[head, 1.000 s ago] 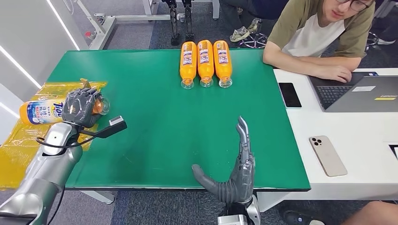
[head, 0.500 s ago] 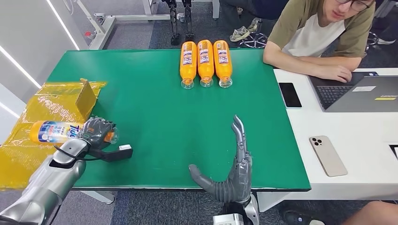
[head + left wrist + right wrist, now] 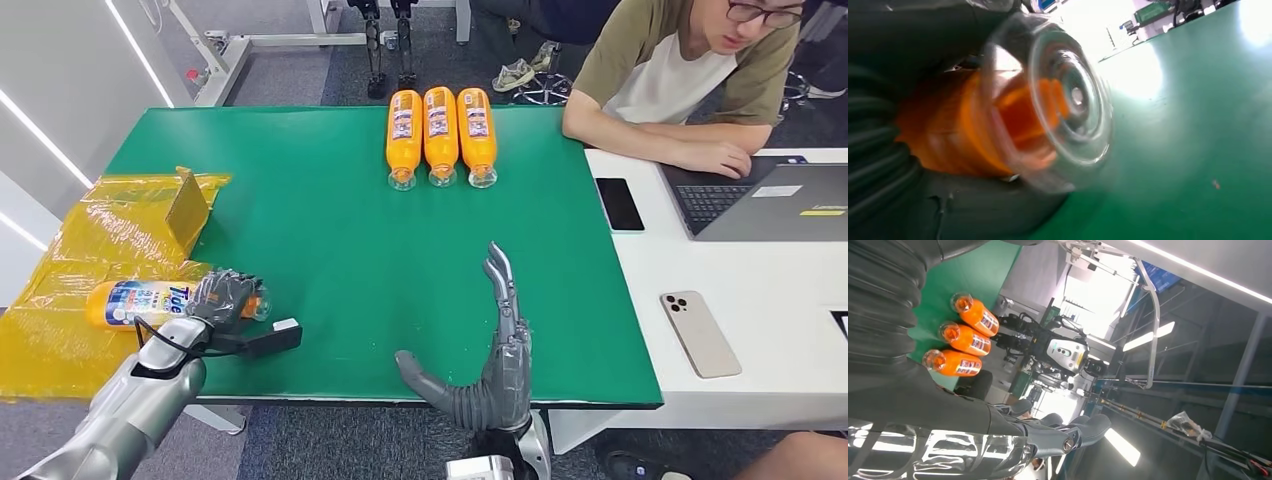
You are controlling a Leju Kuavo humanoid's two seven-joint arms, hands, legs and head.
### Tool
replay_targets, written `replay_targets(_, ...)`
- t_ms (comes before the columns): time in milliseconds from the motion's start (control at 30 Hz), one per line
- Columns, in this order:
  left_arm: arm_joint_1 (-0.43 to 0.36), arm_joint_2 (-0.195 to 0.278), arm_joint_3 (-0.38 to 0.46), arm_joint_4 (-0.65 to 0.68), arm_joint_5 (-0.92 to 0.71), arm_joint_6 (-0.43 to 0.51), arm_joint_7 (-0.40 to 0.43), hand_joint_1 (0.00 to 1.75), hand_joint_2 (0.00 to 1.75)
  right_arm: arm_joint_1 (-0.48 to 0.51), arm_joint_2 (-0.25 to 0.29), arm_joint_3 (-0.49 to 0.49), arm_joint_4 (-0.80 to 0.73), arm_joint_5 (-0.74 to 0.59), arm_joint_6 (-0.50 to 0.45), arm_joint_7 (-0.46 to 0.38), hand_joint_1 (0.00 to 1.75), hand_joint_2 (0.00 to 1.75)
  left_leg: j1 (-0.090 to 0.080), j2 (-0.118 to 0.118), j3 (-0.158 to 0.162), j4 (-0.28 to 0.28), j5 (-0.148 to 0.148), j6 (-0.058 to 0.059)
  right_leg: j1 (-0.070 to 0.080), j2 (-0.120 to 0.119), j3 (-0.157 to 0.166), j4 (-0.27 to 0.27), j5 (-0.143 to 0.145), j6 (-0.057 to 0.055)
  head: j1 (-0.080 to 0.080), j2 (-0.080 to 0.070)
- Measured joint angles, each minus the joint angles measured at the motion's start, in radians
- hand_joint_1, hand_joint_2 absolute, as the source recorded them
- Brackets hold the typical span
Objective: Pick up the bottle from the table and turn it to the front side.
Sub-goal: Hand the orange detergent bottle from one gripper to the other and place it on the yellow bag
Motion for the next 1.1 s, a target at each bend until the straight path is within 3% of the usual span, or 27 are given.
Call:
replay_targets(167, 0.011, -0.031, 0.048, 0.000, 0.061, 0.048, -0.038, 0.00, 1.75, 0.000, 0.000, 0.001, 0.000, -0.002, -0.008, -0.002, 0.00, 1.75, 0.000, -0.001, 0.000, 0.000, 0.000, 0.000, 0.000, -0.001, 0.000, 0.000, 0.000, 0.000, 0.000, 0.000)
replay_targets(467, 0.023, -0.087, 0.202, -0.008, 0.217, 0.167, -0.199, 0.00, 1.75, 0.000, 0.000, 0.001, 0.000, -0.008, 0.000, -0.008, 0.00, 1.75, 0.000, 0.001, -0.001, 0.000, 0.000, 0.000, 0.000, 0.001, -0.001, 0.000, 0.000, 0.000, 0.000, 0.000)
replay_targets(900, 0.024, -0.107, 0.288, -0.012, 0.266, 0.172, -0.259, 0.00, 1.75, 0.000, 0.000, 0.001, 0.002, -0.019, 0.009, -0.016, 0.00, 1.75, 0.000, 0.001, -0.001, 0.000, 0.000, 0.000, 0.000, 0.001, -0.002, 0.000, 0.000, 0.000, 0.000, 0.000)
replay_targets(1000, 0.025, -0.109, 0.309, -0.019, 0.330, 0.182, -0.325, 0.00, 1.75, 0.001, 0.000, 0.001, 0.002, -0.021, 0.015, -0.022, 0.00, 1.75, 0.000, 0.001, -0.001, 0.000, 0.000, 0.000, 0.000, 0.002, -0.002, 0.000, 0.000, 0.000, 0.000, 0.000)
replay_targets(1100, 0.036, -0.114, 0.339, -0.063, 0.520, 0.197, -0.439, 0.00, 1.75, 0.000, 0.000, 0.001, 0.003, -0.027, 0.018, -0.031, 0.00, 1.75, 0.000, 0.001, -0.001, 0.000, 0.000, 0.000, 0.000, 0.002, -0.002, 0.000, 0.000, 0.000, 0.000, 0.000)
